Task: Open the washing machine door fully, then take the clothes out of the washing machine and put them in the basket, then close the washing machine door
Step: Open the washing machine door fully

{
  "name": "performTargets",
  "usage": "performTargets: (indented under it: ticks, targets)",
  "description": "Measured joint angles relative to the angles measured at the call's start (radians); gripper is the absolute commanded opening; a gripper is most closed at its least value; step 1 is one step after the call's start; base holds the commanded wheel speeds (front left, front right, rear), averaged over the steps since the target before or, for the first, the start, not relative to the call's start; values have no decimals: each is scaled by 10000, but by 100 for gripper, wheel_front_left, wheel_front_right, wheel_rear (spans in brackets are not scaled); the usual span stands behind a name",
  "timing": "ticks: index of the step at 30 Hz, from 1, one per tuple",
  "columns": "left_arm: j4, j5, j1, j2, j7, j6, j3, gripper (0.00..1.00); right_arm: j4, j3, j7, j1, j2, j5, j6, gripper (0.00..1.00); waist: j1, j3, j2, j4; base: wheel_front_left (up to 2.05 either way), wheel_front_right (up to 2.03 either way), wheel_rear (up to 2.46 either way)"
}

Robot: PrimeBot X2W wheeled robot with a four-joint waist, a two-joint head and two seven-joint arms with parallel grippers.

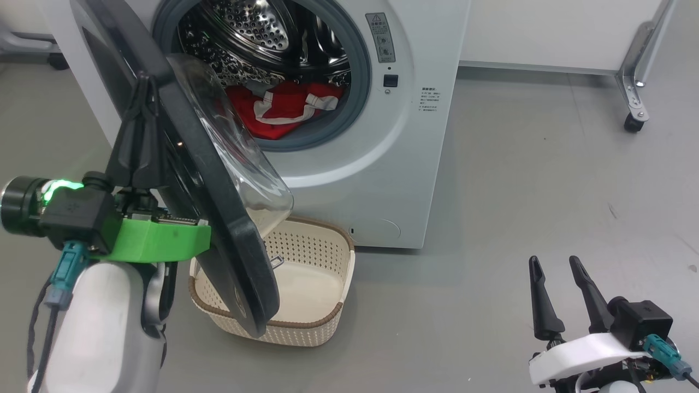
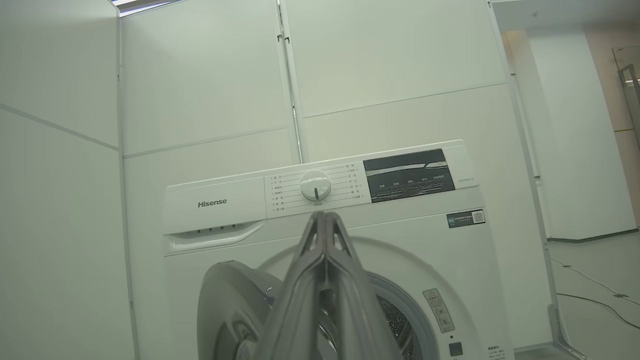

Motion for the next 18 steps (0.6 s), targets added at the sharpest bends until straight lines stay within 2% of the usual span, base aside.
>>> performTargets:
  ticks: [18]
  targets:
    - [364,-2,78,-268,1177,-403,-1524,0,29,-178,0,12,163,-90,111,100,0,116,0,-99,0,0,0]
